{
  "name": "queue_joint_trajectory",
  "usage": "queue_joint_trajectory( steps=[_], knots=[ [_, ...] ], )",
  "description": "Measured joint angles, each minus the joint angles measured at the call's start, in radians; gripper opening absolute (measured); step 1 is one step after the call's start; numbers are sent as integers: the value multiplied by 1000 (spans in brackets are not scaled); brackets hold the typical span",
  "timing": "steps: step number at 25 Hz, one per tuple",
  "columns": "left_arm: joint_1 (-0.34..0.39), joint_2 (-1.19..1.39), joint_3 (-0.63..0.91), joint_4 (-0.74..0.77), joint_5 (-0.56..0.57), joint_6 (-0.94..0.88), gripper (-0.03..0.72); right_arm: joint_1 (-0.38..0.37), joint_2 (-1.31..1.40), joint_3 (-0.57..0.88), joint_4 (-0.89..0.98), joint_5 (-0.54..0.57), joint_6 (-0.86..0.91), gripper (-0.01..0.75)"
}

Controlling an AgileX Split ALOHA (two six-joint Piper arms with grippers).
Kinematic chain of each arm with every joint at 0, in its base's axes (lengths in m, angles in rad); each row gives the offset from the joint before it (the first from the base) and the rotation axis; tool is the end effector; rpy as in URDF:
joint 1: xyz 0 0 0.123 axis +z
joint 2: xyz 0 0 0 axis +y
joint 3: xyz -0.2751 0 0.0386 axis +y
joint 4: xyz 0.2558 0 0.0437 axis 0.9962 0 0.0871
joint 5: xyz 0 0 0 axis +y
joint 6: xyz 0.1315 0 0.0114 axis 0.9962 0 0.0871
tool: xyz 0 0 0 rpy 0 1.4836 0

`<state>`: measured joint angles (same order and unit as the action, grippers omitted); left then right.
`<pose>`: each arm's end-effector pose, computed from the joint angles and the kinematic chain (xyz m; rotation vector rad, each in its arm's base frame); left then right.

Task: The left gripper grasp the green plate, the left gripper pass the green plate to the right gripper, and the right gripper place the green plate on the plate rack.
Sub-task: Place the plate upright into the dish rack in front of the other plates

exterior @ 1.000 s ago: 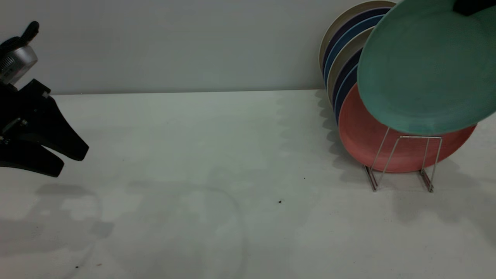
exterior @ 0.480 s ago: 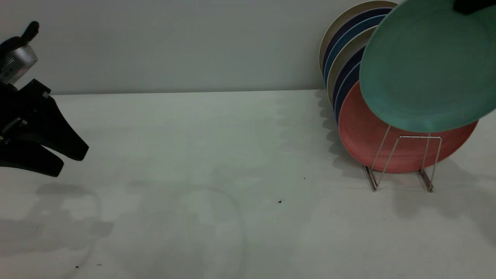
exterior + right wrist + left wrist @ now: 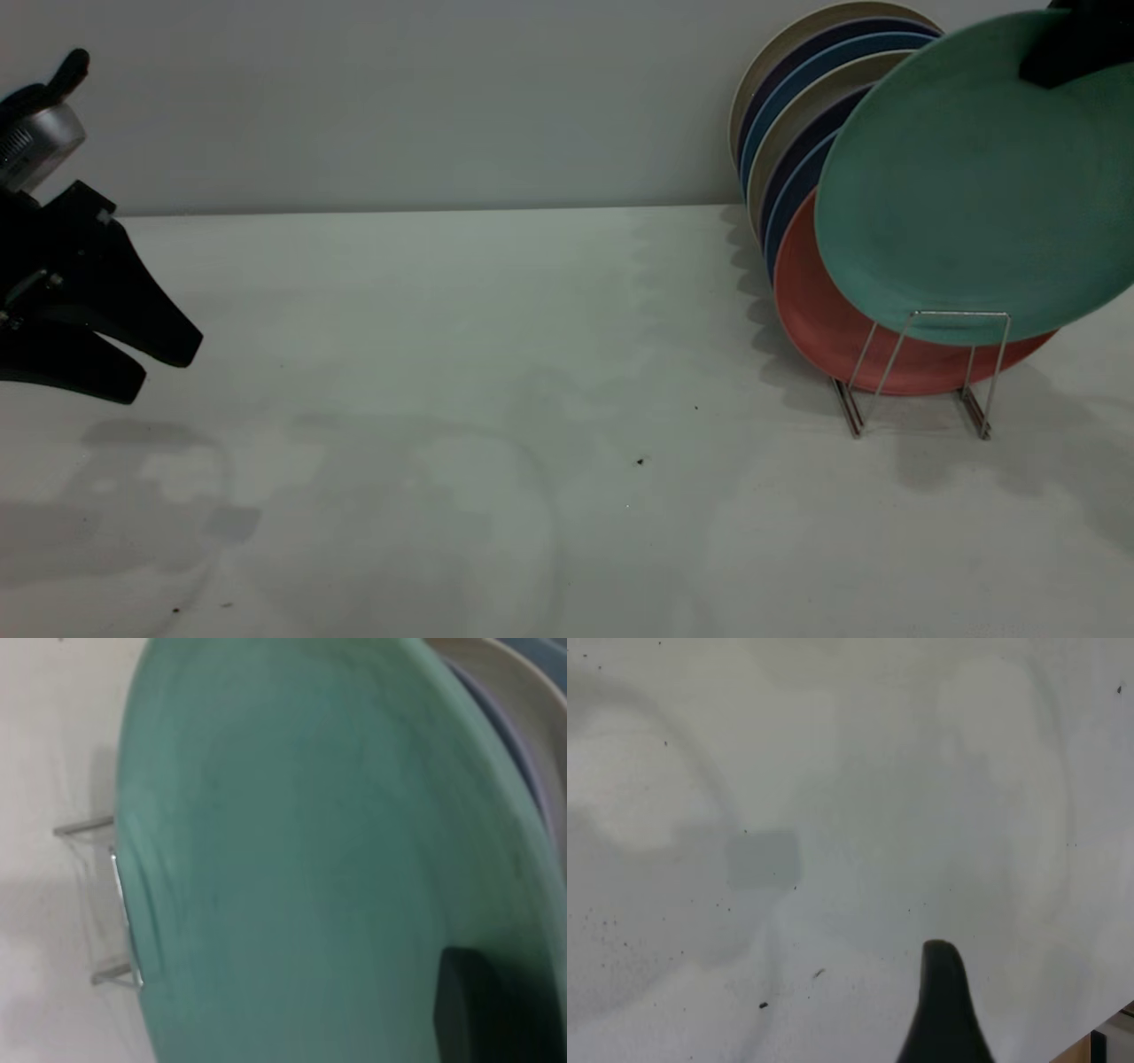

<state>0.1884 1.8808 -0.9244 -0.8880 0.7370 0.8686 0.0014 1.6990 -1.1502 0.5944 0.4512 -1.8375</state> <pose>0.3313 -0.0070 0.0786 -0.0100 2.7881 -0.7340 0.3995 0.0328 0.1991 -1.5362 1.8486 -0.3115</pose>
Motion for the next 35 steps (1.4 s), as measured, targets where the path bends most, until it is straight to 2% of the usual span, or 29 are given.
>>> queue_joint_trajectory(
  steps=[8,21,35],
  knots=[
    [0,0,0,0,-1,-2,568,0,7,0,7,32,0,82],
    [0,0,0,0,-1,-2,568,0,7,0,79,149,0,193],
    [0,0,0,0,-1,-3,568,0,7,0,85,200,14,220]
  ],
)
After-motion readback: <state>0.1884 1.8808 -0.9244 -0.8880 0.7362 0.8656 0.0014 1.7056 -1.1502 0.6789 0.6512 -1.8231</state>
